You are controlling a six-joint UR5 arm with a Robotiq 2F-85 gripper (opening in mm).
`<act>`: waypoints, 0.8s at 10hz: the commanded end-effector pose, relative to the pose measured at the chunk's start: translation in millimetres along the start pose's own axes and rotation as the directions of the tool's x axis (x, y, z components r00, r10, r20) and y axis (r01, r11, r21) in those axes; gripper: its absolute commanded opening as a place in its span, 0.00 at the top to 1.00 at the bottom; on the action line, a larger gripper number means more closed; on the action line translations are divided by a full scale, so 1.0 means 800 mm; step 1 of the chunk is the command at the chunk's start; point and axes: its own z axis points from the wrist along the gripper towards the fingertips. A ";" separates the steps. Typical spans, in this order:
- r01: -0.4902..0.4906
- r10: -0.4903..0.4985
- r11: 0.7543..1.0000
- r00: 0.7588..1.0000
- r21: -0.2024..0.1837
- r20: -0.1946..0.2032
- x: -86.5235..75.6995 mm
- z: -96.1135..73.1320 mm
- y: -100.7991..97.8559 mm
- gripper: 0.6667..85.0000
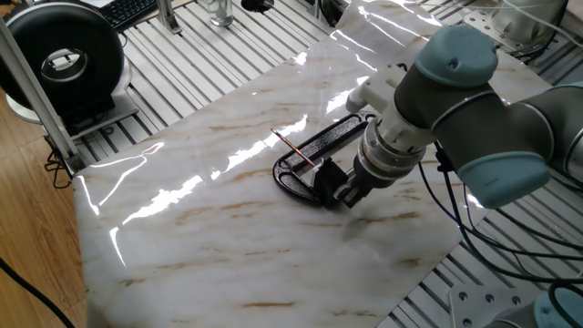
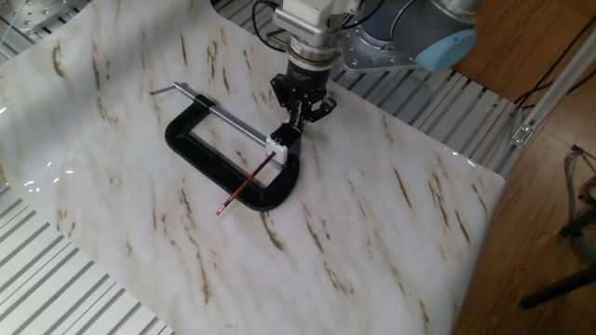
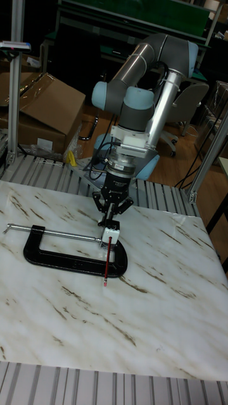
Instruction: Sharpen the pencil with a pencil sharpener
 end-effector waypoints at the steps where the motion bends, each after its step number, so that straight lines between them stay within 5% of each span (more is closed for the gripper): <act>1: -0.014 0.014 1.000 1.000 -0.012 0.012 -0.004 -0.002 0.004 0.75; 8: -0.012 0.013 1.000 1.000 0.026 -0.014 -0.003 -0.015 0.002 0.75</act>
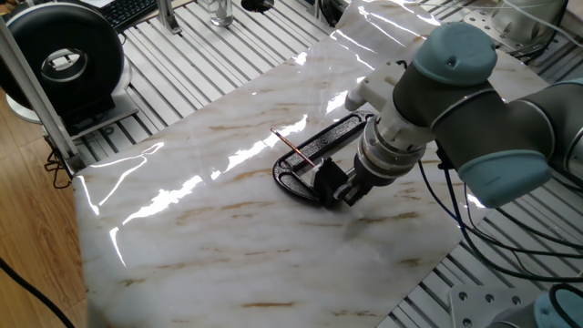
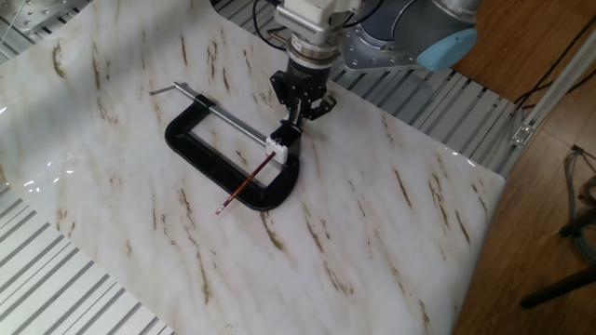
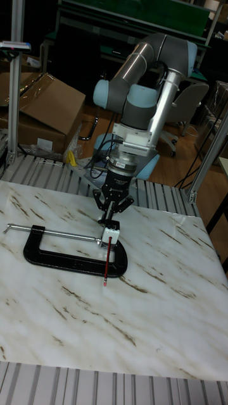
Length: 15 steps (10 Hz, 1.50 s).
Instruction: Sharpen the pencil with a pencil sharpener
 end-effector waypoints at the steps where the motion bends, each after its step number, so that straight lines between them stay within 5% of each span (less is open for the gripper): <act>1: -0.005 0.005 1.000 1.000 0.005 -0.008 -0.001 -0.006 -0.001 0.75; 15: -0.071 0.076 0.996 0.993 0.060 -0.092 -0.010 -0.041 0.023 0.76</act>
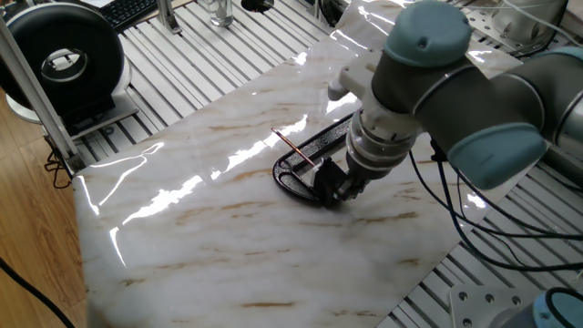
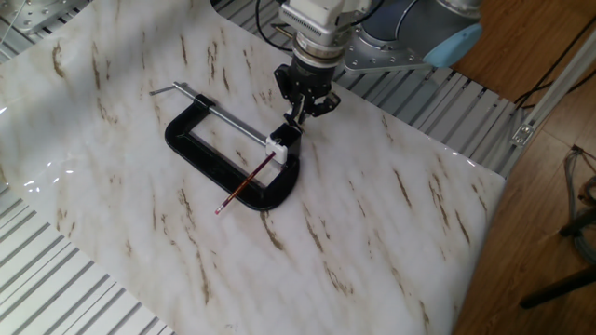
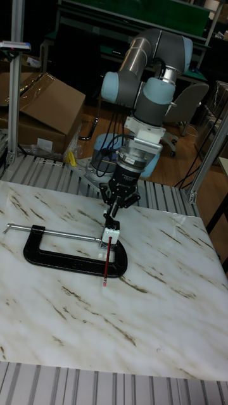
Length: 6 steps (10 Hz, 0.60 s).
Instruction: Sharpen the pencil with a pencil sharpener
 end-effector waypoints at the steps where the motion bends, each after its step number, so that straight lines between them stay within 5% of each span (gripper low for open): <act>1: -0.031 0.031 1.000 0.999 -0.003 -0.018 -0.004 -0.012 0.014 0.76; 6: -0.067 0.067 0.998 0.997 -0.005 -0.034 -0.006 -0.020 0.029 0.76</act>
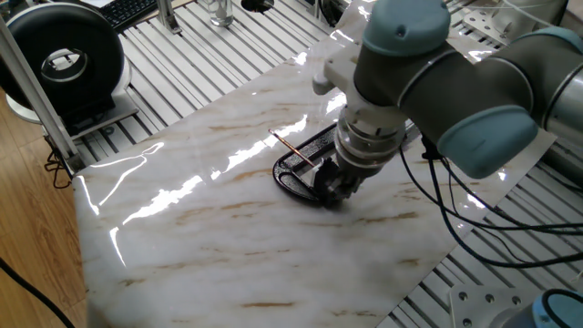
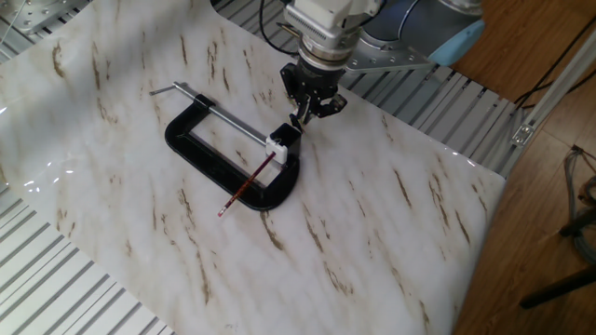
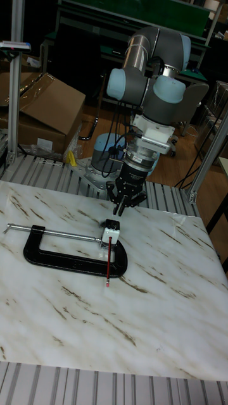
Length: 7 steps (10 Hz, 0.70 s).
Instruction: Sharpen the pencil with a pencil sharpener
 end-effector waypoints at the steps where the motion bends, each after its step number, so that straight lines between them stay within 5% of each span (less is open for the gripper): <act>1: -0.033 0.033 0.999 0.999 -0.011 -0.012 -0.003 -0.008 0.016 0.76; 5: 0.019 -0.020 1.000 1.000 -0.023 -0.023 -0.008 -0.015 -0.004 0.76; 7: 0.026 -0.026 0.999 1.000 -0.043 0.010 -0.013 -0.006 -0.009 0.69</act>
